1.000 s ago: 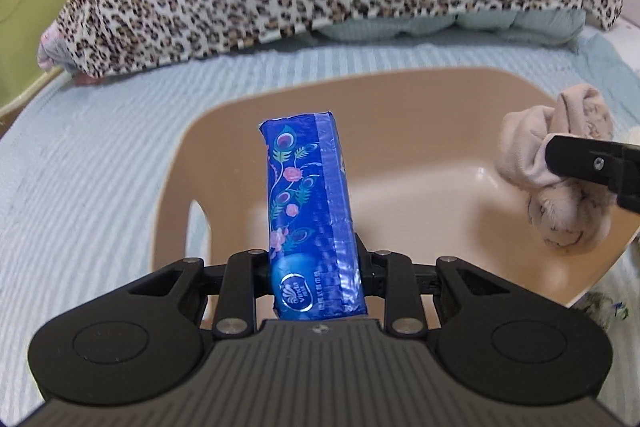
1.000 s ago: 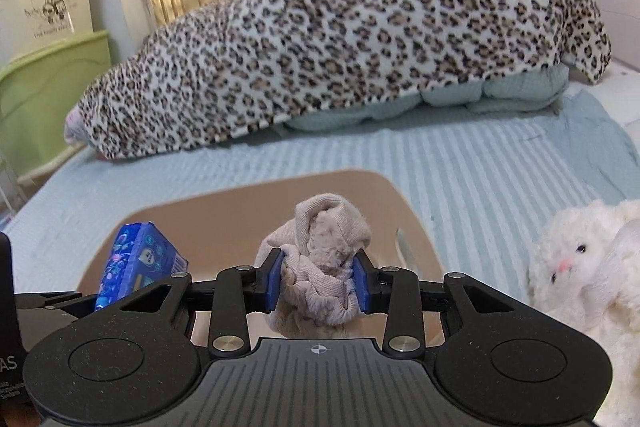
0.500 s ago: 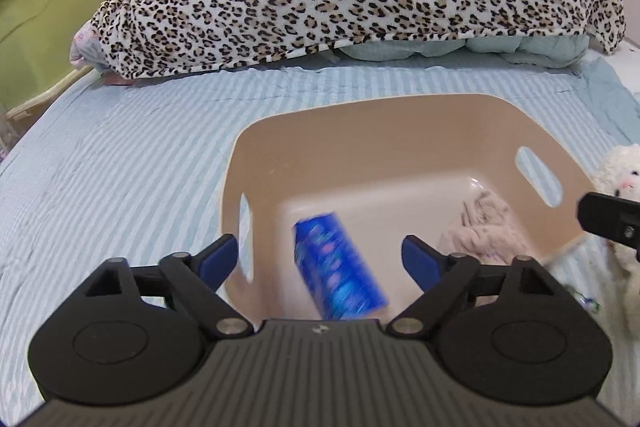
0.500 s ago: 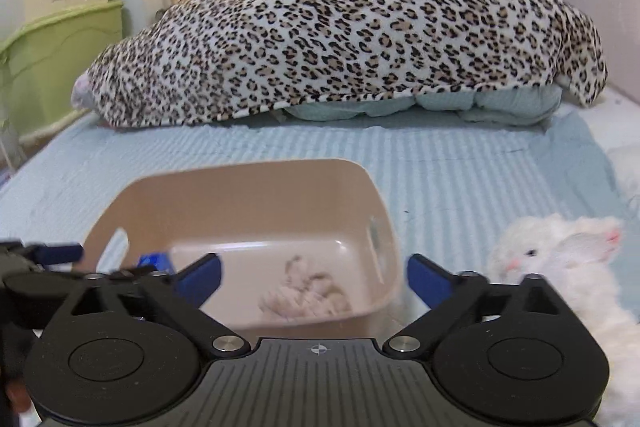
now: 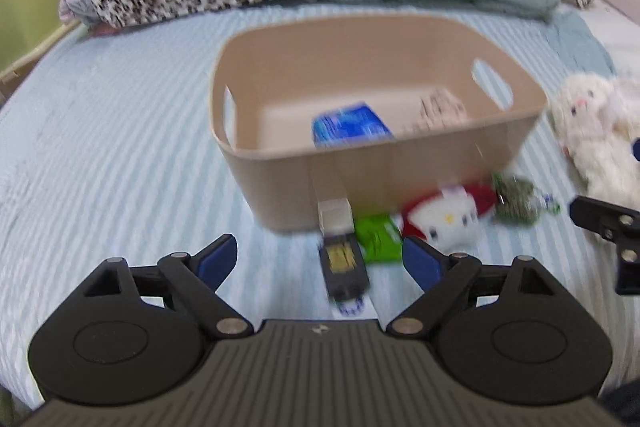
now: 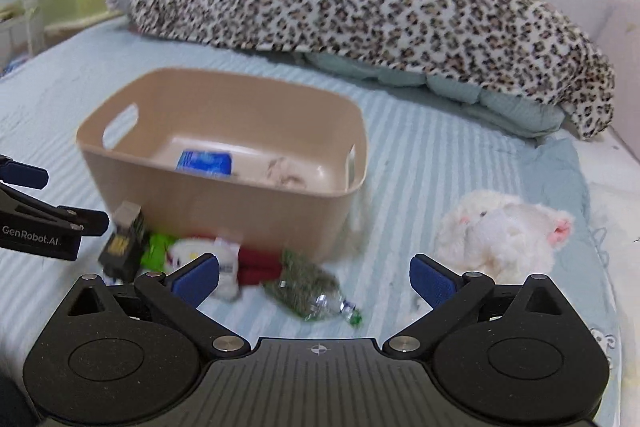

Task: Organize objects
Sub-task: 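Grasp the white box with left tool while right tool grasps the herb bag, then drop white box into basket with left tool while right tool drops herb bag in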

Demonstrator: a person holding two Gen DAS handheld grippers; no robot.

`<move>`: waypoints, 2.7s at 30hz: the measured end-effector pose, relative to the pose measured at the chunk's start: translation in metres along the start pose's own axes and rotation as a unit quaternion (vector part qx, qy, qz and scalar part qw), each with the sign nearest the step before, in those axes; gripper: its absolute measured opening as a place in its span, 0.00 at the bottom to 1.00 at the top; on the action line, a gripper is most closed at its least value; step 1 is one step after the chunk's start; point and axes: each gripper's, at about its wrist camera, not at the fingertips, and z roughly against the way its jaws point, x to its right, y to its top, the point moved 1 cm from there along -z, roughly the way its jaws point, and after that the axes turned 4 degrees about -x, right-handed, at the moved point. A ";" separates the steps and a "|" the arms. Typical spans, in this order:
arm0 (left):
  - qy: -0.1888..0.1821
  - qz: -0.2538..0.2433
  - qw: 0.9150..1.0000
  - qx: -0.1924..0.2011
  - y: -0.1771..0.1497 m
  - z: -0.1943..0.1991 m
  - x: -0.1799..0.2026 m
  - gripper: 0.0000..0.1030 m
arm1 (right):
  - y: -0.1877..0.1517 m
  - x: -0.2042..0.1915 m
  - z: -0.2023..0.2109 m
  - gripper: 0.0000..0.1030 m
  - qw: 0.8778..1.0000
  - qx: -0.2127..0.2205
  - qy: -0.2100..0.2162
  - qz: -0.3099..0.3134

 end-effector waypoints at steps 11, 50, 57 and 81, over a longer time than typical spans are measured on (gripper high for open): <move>-0.017 0.016 0.996 -0.082 -0.023 -0.040 0.004 0.87 | -0.022 0.017 -0.056 1.00 0.998 -0.057 0.029 0.000; -0.010 0.029 0.999 -0.012 -0.024 0.000 -0.027 0.36 | -0.023 -0.009 -0.041 0.49 0.997 -0.010 0.069 -0.025; 0.005 -0.004 0.998 0.067 0.012 0.034 -0.012 0.36 | 0.008 -0.014 -0.002 0.49 0.997 0.050 0.058 -0.033; 0.043 0.044 0.989 0.133 0.095 -0.045 0.000 0.36 | 0.094 -0.014 -0.056 0.49 0.988 0.099 0.029 -0.116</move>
